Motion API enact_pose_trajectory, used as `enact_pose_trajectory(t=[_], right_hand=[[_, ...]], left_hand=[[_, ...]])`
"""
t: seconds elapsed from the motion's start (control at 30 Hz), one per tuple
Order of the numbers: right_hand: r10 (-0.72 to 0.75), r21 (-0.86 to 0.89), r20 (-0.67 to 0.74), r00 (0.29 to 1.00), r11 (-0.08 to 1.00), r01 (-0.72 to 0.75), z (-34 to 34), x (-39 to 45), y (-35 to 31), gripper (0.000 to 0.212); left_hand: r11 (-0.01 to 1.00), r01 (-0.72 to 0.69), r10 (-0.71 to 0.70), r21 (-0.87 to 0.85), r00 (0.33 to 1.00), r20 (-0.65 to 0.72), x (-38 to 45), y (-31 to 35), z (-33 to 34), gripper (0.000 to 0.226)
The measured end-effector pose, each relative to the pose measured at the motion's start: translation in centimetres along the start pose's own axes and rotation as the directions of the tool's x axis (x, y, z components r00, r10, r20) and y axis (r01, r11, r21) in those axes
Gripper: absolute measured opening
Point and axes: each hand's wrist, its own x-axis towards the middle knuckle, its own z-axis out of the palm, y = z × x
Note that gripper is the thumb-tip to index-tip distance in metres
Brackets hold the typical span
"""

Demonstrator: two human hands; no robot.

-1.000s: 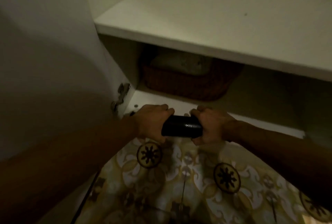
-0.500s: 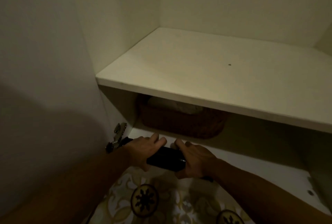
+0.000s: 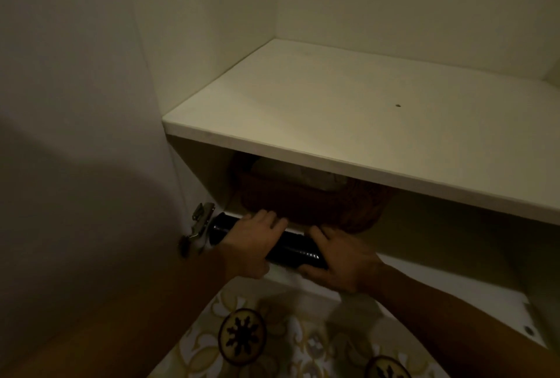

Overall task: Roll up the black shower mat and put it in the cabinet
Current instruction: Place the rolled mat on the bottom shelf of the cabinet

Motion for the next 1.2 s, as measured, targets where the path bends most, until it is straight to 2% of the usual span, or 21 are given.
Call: enact_pose_trajectory(t=[0.13,0.47,0.73,0.83,0.97,1.07,1.2], right_hand=[[0.069,-0.031,-0.009,0.998,0.997,-0.069,-0.2,-0.4,0.8,0.063],[0.064,-0.068,0.072,0.995,0.996,-0.059,0.3,-1.1,1.9,0.094],[0.087,-0.139,0.03,0.996,0.987,-0.082,0.8,-1.2,0.3,0.08],[0.106,-0.132,0.014,0.994,0.986,-0.103,0.9,-0.6,-0.5,0.08],[0.102,-0.098,0.034,0.994,0.99,-0.098,0.4,0.0,-0.3,0.089],[0.078,-0.133,0.032,0.996,0.988,-0.073,0.8,-0.4,-0.5,0.105],[0.039,-0.184,0.029,0.999,0.982,-0.033,1.2,-0.9,-0.7,0.107]], left_hand=[[0.997,0.08,-0.08,0.021,0.997,0.011,0.4,0.1,0.4,0.079],[0.998,0.015,-0.018,0.058,0.998,0.052,0.2,-0.1,0.7,0.09],[0.988,0.032,-0.049,0.15,0.992,0.112,0.5,-0.7,-0.2,0.08],[0.987,0.08,-0.098,0.138,0.986,0.132,0.9,-0.9,-0.3,0.085],[0.987,0.091,-0.108,0.131,0.985,0.135,0.6,-0.6,0.0,0.091],[0.978,0.067,-0.089,0.199,0.99,0.108,0.1,-0.2,0.3,0.108],[0.976,0.047,-0.07,0.211,0.992,0.101,-0.1,-0.1,0.3,0.12]])
